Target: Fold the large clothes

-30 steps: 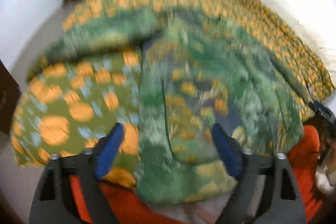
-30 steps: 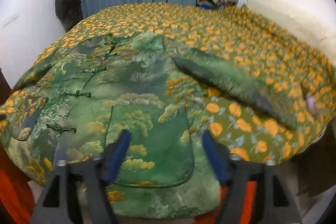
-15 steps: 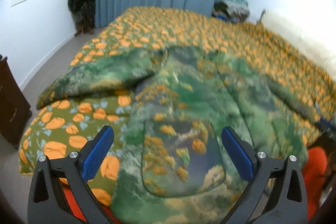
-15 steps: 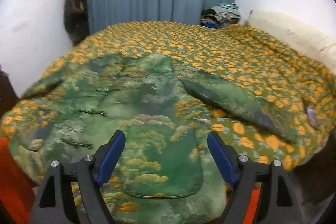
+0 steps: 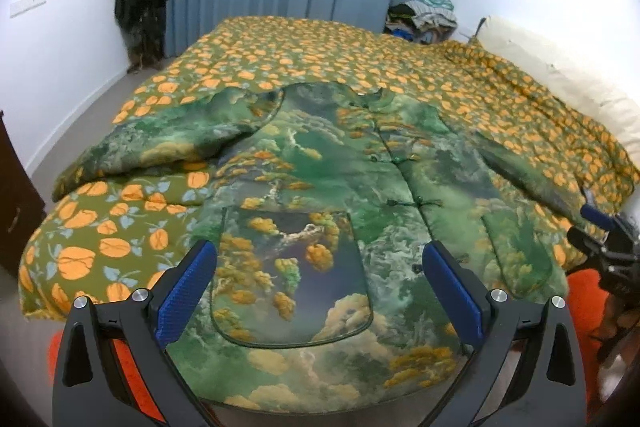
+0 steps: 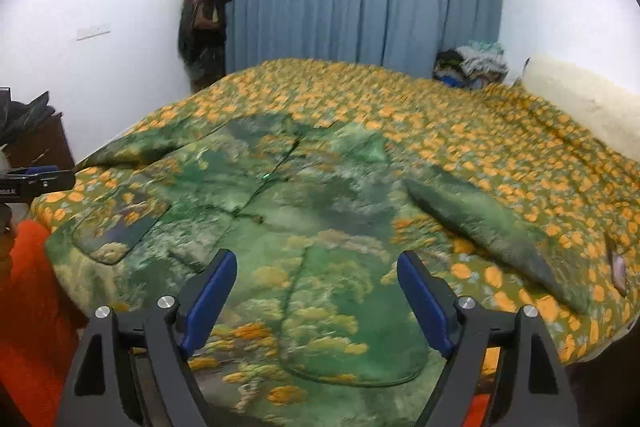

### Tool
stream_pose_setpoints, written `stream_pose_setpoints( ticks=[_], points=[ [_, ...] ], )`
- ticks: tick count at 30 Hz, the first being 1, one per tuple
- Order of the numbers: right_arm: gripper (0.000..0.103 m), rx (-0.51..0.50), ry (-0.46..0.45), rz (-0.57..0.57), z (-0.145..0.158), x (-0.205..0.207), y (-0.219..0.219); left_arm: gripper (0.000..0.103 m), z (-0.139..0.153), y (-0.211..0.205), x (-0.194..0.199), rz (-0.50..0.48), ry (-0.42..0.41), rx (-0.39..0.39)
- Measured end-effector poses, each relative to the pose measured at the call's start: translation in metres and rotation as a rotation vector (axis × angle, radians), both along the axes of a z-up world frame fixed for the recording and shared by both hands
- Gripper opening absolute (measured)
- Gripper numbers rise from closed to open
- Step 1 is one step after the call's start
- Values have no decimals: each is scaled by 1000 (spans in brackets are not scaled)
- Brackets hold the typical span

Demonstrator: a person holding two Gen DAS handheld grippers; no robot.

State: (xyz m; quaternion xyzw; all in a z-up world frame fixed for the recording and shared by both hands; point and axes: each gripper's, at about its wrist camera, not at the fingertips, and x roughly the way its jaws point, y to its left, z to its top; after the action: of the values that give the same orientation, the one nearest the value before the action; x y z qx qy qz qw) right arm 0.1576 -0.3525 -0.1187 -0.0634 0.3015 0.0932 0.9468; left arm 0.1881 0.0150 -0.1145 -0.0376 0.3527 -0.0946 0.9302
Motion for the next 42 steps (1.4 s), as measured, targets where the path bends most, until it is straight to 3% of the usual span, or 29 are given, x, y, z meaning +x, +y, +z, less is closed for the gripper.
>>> stream_pose_setpoints(
  ticks=[3,8,15,24,33,37,42],
  points=[
    [84,-1,-8,16,3,-6,9,102,0,-2,-5,5,-5,44],
    [84,14,32,13,1,-5,15,102,5,-3,-8,7,-10,55],
    [84,-14,21,4,1,-6,17,102,12,-5,2,37,-50,82],
    [84,-26,68,3,-15,-1,16,102,-13,-9,7,64,6,106],
    [84,-21,112,-22,-29,10,4,102,-9,-12,27,59,0,110],
    [84,1,116,-79,-23,28,-25,102,1,-9,46,82,-63,136],
    [84,40,89,-298,-15,51,-109,102,-19,5,55,160,-51,101]
  ],
)
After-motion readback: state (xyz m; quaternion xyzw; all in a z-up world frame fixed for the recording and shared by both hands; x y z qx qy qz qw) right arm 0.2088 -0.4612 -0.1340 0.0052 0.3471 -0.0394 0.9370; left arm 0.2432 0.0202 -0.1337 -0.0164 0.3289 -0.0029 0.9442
